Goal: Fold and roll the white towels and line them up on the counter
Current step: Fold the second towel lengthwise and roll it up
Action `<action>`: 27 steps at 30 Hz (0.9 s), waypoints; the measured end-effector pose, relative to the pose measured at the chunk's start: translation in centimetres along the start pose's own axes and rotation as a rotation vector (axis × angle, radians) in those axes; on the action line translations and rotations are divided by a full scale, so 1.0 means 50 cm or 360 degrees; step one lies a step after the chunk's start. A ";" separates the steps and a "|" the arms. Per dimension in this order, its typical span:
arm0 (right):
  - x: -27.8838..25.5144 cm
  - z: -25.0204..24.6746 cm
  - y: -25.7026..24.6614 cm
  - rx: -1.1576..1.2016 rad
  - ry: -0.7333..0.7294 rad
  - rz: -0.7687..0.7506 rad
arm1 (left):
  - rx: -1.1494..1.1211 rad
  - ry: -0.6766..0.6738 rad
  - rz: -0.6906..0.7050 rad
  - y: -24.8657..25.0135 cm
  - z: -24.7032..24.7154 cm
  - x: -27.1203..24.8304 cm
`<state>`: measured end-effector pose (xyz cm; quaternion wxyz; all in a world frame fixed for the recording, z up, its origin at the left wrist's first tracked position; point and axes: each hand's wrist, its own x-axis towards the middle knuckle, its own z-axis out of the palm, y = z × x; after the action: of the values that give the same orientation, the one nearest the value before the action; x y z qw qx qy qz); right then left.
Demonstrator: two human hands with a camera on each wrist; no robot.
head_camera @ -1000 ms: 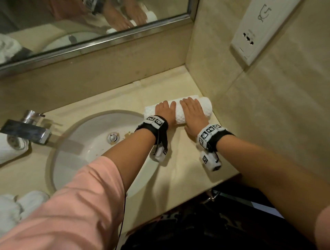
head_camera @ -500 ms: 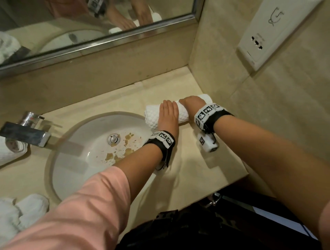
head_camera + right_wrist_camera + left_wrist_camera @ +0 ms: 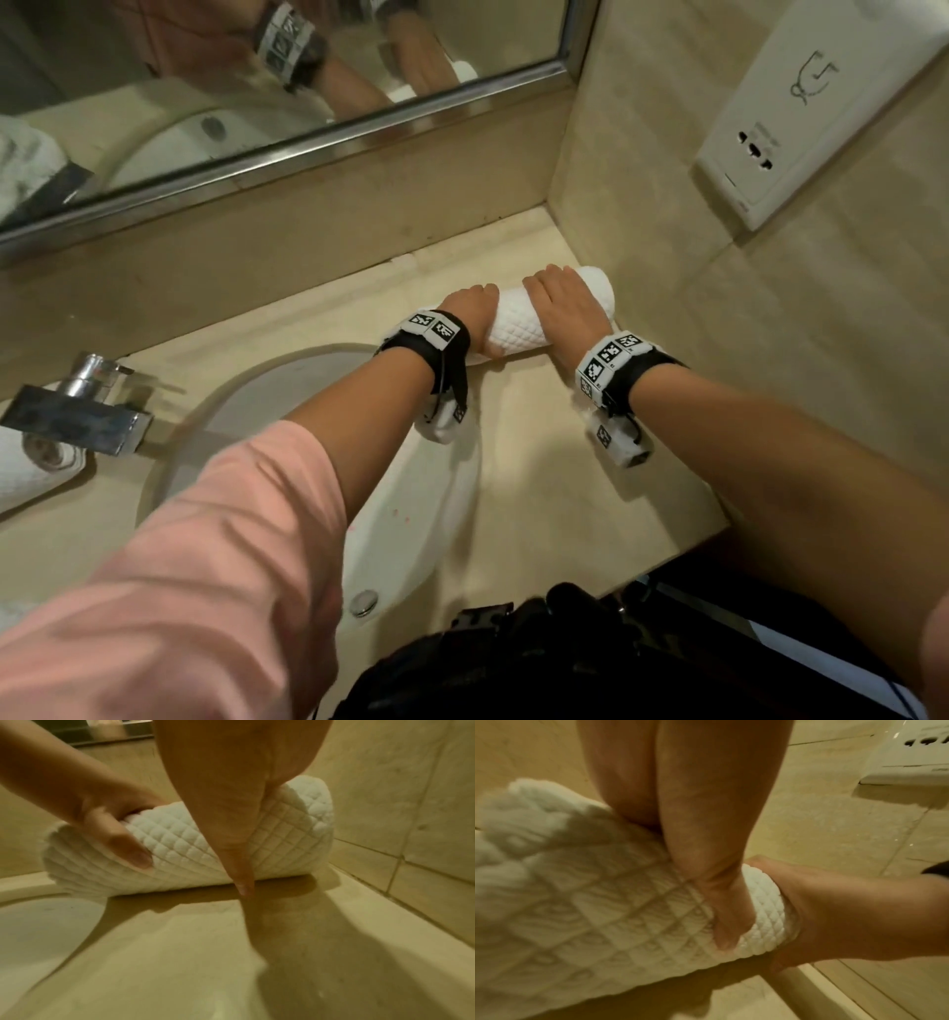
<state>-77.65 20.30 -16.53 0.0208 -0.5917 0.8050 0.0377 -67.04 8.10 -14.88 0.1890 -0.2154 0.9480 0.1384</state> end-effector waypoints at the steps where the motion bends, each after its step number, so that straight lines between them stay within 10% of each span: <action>1: 0.006 -0.001 0.004 0.0007 0.0004 -0.0015 | -0.0012 0.0002 0.0017 -0.005 -0.002 0.001; 11: 0.054 -0.014 0.015 -0.0065 -0.0277 0.0013 | -0.0155 0.0532 -0.0017 -0.076 0.049 -0.031; 20: 0.045 -0.031 0.006 -0.0113 -0.0260 0.0029 | -0.1918 0.0079 -0.1126 -0.084 0.040 -0.091; 27: 0.002 -0.032 -0.008 -0.0120 -0.0054 0.0054 | -0.3092 -0.0250 -0.0975 -0.043 -0.007 -0.151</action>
<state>-77.26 19.94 -14.97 0.0114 -0.5777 0.8124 0.0783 -59.87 8.81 -11.80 0.0216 -0.4992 0.3152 0.8069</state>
